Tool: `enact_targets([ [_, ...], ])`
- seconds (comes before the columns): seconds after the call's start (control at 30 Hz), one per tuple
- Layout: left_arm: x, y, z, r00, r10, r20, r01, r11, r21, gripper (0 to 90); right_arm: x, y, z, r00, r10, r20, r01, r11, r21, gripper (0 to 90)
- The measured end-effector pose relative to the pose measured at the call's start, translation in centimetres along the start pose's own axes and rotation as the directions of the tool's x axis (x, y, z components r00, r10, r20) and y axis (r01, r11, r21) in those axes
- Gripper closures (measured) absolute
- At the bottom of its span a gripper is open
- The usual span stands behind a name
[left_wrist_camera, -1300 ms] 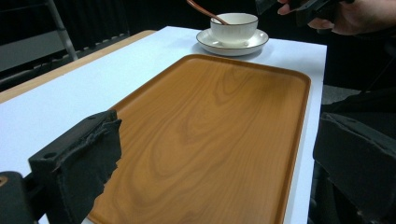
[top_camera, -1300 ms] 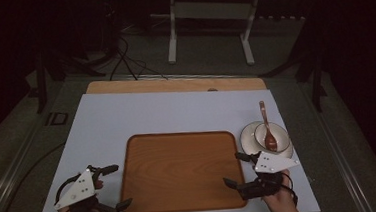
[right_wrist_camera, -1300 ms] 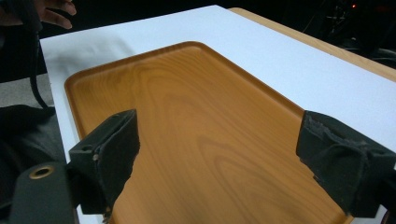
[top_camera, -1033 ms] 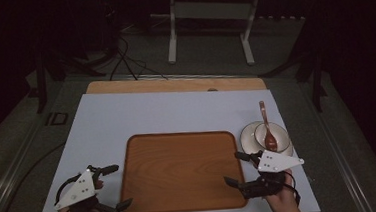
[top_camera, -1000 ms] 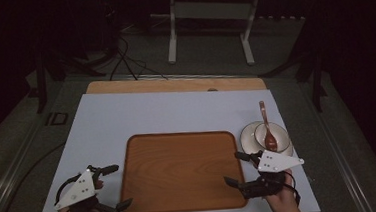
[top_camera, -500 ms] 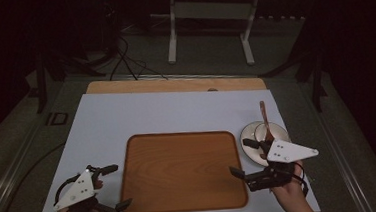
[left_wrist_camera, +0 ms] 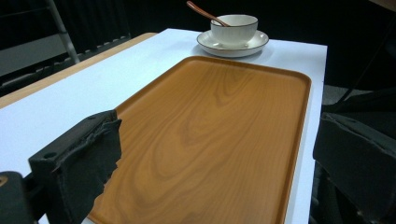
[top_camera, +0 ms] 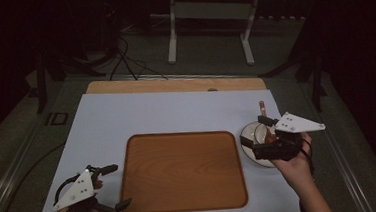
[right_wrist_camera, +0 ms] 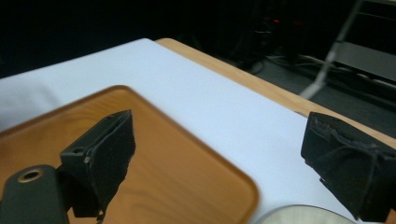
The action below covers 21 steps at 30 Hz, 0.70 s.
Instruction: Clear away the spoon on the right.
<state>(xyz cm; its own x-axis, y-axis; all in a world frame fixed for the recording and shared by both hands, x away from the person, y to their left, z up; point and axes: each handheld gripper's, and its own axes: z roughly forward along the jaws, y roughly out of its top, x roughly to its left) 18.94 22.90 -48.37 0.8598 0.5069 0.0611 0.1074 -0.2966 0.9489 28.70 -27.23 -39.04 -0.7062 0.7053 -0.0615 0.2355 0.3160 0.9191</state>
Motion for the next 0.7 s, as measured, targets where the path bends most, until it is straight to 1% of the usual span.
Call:
enact_targets([
  [0.07, 0.0, 0.0, 0.0, 1.0, 0.001, -0.001, -0.001, 1.0, 0.001, 2.1, -0.8, 0.1, 0.2, 0.9989, -0.001, 0.046, 0.001, 1.0, 0.008, 9.8],
  [0.1, 0.0, 0.0, 0.0, 1.0, 0.001, -0.001, -0.001, 1.0, 0.001, 2.1, -0.8, 0.1, 0.2, 0.9989, -0.001, 0.046, 0.001, 1.0, 0.008, 9.8],
  [0.13, 0.0, 0.0, 0.0, 1.0, 0.001, 0.0, -0.001, 1.0, 0.001, 2.1, -1.3, 0.1, 0.3, 0.9981, 0.005, 0.062, -0.006, 1.0, 0.01, 9.8],
  [0.17, 0.0, 0.0, 0.0, 1.0, 0.001, 0.0, -0.001, 1.0, 0.002, 2.1, -2.3, 0.2, 0.5, 0.9955, 0.023, 0.092, -0.024, 1.0, 0.009, 9.8],
  [0.23, 0.0, 0.0, 0.0, 1.0, 0.0, 0.0, 0.0, 1.0, 0.002, 2.1, -3.3, 0.2, 0.8, 0.9918, 0.039, 0.122, -0.04, 0.999, 0.01, 10.0],
  [0.27, 0.0, 0.0, 0.0, 1.0, 0.0, 0.0, 0.0, 1.0, 0.003, 2.1, -3.3, 0.2, 0.8, 0.9918, 0.039, 0.122, -0.04, 0.999, 0.01, 10.0],
  [0.3, 0.0, 0.0, 0.0, 1.0, -0.001, 0.0, 0.001, 1.0, 0.003, 2.1, -3.8, 0.1, 1.0, 0.9899, 0.044, 0.135, -0.047, 0.999, 0.019, 10.0],
  [0.33, 0.1, 0.0, 0.0, 1.0, -0.001, 0.001, 0.001, 1.0, 0.005, 2.1, -4.8, 0.0, 1.4, 0.9855, 0.068, 0.156, -0.073, 0.997, 0.031, 10.0],
  [0.37, 0.0, -0.1, 0.0, 1.0, 0.0, 0.002, 0.0, 1.0, 0.004, 2.1, -5.3, -0.1, 1.7, 0.9829, 0.079, 0.166, -0.087, 0.995, 0.038, 10.0],
  [0.4, 0.0, -0.1, 0.0, 1.0, 0.0, 0.001, 0.0, 1.0, 0.003, 2.1, -5.3, -0.1, 1.7, 0.9829, 0.079, 0.166, -0.087, 0.995, 0.038, 10.0],
  [0.47, 0.1, -0.1, 0.0, 1.0, 0.0, 0.001, 0.0, 1.0, 0.005, 2.1, -6.1, -0.5, 2.1, 0.9762, 0.102, 0.192, -0.114, 0.992, 0.055, 10.1],
  [0.5, 0.1, -0.1, 0.0, 1.0, 0.0, 0.001, 0.0, 1.0, 0.005, 2.1, -6.5, -0.7, 2.3, 0.9714, 0.114, 0.208, -0.129, 0.99, 0.062, 11.4],
  [0.53, 0.1, -0.1, 0.0, 1.0, 0.0, 0.001, 0.0, 1.0, 0.004, 2.1, -7.5, -1.2, 2.8, 0.9616, 0.153, 0.228, -0.173, 0.983, 0.068, 13.6],
  [0.57, 0.1, -0.1, 0.0, 1.0, 0.0, 0.001, 0.0, 1.0, 0.004, 2.1, -7.8, -1.4, 3.0, 0.9585, 0.156, 0.239, -0.179, 0.981, 0.078, 14.6],
  [0.6, 0.1, -0.1, 0.0, 1.0, -0.001, 0.002, 0.001, 1.0, 0.004, 2.1, -7.8, -1.4, 3.0, 0.9585, 0.156, 0.239, -0.179, 0.981, 0.078, 14.6],
  [0.63, 0.1, -0.1, 0.0, 1.0, -0.001, 0.002, 0.001, 1.0, 0.004, 2.1, -8.2, -1.6, 3.2, 0.9544, 0.166, 0.248, -0.193, 0.978, 0.086, 14.9],
  [0.67, 0.1, -0.1, 0.0, 1.0, 0.0, 0.002, 0.0, 1.0, 0.005, 2.1, -8.6, -1.9, 3.5, 0.9507, 0.181, 0.252, -0.21, 0.974, 0.091, 14.9],
  [0.7, 0.1, -0.1, 0.0, 1.0, 0.0, 0.002, 0.0, 1.0, 0.005, 2.1, -9.4, -2.5, 3.9, 0.9422, 0.201, 0.268, -0.236, 0.966, 0.105, 17.3],
])
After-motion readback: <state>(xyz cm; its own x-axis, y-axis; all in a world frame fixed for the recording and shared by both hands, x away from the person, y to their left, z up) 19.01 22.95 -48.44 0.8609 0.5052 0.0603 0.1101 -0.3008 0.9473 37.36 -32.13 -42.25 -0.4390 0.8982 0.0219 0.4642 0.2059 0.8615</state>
